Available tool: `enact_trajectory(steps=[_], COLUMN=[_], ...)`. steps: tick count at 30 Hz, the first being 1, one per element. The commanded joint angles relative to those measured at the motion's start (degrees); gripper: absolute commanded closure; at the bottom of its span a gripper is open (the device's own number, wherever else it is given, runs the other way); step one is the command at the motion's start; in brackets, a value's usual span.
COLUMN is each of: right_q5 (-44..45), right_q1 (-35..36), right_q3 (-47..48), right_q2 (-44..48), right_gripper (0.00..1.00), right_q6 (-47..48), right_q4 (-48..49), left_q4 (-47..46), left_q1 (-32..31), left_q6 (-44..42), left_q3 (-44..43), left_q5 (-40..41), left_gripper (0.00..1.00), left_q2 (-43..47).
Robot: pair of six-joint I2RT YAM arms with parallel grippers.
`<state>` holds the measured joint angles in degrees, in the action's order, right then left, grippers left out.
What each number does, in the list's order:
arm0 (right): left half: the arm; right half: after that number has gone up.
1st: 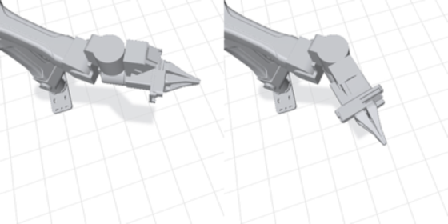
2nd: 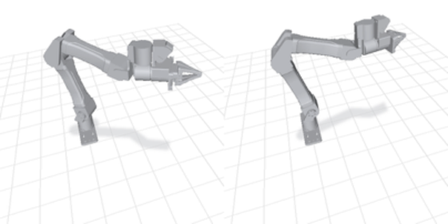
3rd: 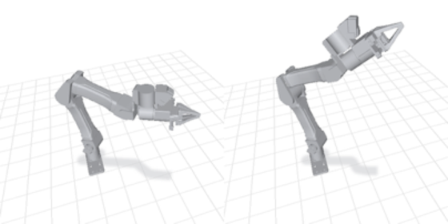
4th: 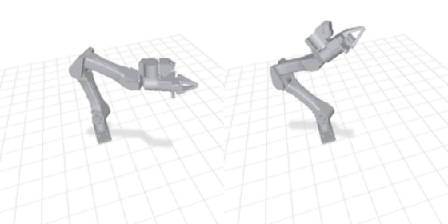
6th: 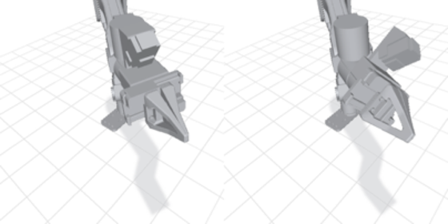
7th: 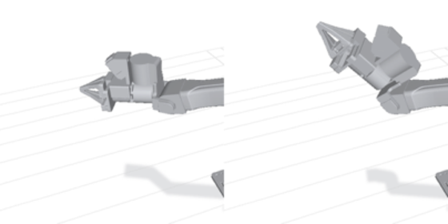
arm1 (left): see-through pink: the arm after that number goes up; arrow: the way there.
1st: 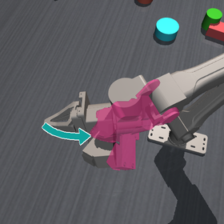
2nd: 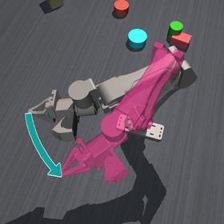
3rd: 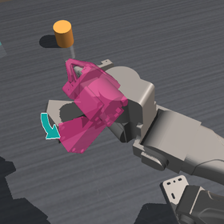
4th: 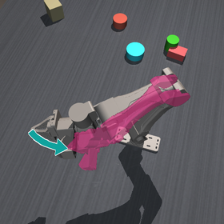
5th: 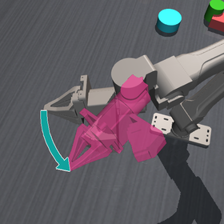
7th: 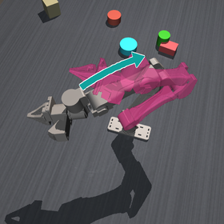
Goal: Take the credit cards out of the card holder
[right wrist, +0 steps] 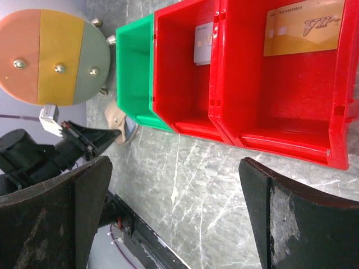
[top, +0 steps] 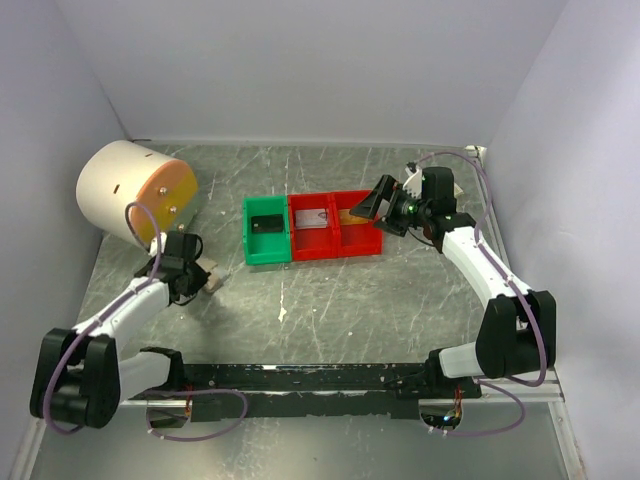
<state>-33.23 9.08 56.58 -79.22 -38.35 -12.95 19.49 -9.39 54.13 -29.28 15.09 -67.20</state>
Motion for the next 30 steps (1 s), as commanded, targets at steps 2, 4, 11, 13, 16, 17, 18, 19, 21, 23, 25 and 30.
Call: enact_trajectory(steps=[2,4,11,13,16,17,18,19,21,23,25,30], right_q5=[-1.79,-2.32,0.56,2.14,5.08,6.36,8.19,10.06,13.34,16.04,17.88,24.88], right_q1=[1.43,3.23,15.13,19.48,26.25,28.41,30.65,32.87,37.36,41.49,45.31,51.30], right_q3=[1.10,1.44,4.02,3.26,1.18,0.32,-0.58,-0.81,-0.32,0.44,3.07,8.27], right_q2=[-0.35,-0.85,-2.21,-1.73,-1.63,-1.94,-2.51,-3.11,-4.83,-7.42,-10.29,-17.49], right_gripper=[0.02,0.02,0.04,0.08,0.16,0.19,0.22,0.25,0.35,0.40,0.47,0.53], right_q6=[-0.44,0.41,7.52,8.04,6.99,6.27,5.55,5.07,4.30,2.88,1.83,1.21], right_q4=[3.27,3.82,-0.46,-0.23,1.45,1.89,2.00,2.23,2.64,2.62,2.86,0.70], left_q4=[8.43,9.27,18.89,21.36,23.33,24.03,24.93,26.13,26.93,27.50,28.05,33.38], left_q1=[-8.01,-15.25,-28.27,-28.57,-28.56,-28.57,-28.54,-28.54,-28.56,-28.54,-28.58,-28.52], left_q6=[1.05,4.08,11.64,12.23,14.58,15.61,16.64,17.77,19.23,20.51,21.64,25.04], left_q3=[4.48,6.15,4.49,3.06,1.14,0.55,0.16,0.02,0.12,0.42,0.65,-1.67], left_q5=[-12.35,-14.79,-10.13,-7.70,-5.72,-5.04,-4.35,-3.50,-1.74,-0.33,0.57,3.23], left_gripper=[0.91,0.88,0.34,0.19,0.17,0.18,0.18,0.20,0.23,0.29,0.35,0.39], left_q2=[6.30,8.38,15.45,18.54,22.14,22.73,23.46,23.82,24.60,25.19,25.72,28.07])
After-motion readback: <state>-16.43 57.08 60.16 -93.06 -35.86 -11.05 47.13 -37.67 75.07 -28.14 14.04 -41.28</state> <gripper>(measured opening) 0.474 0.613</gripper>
